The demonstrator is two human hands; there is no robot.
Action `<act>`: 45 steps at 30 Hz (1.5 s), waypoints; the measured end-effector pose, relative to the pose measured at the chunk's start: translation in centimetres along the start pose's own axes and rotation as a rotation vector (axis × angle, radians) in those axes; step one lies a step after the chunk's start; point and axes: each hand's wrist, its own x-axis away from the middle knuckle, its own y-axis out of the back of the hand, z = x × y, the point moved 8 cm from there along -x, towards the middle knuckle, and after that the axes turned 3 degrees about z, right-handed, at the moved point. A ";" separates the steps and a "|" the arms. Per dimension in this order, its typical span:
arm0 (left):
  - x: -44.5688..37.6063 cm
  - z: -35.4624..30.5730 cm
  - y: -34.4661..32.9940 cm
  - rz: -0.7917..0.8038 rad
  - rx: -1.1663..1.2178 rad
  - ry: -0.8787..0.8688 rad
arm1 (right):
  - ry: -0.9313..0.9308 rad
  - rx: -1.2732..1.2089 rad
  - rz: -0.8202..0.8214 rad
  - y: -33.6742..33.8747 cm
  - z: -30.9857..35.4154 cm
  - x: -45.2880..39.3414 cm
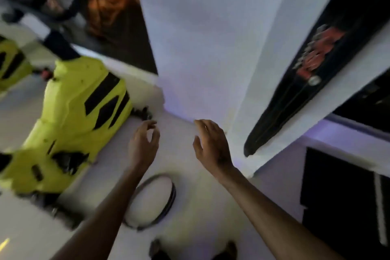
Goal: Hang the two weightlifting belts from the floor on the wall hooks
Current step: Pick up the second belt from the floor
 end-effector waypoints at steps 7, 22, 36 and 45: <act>7.1 25.6 1.8 0.151 -0.085 0.310 | -0.035 -0.020 0.432 -24.7 5.9 8.2; 20.3 74.6 -15.2 0.120 0.074 1.010 | -0.121 -0.012 1.154 -81.7 2.2 24.1; 22.7 88.8 -19.8 -0.114 0.366 1.255 | -0.247 -0.178 1.093 -97.5 3.5 27.6; 15.6 70.4 -14.9 -0.077 0.772 1.329 | -0.520 -0.596 1.179 -73.7 4.3 21.2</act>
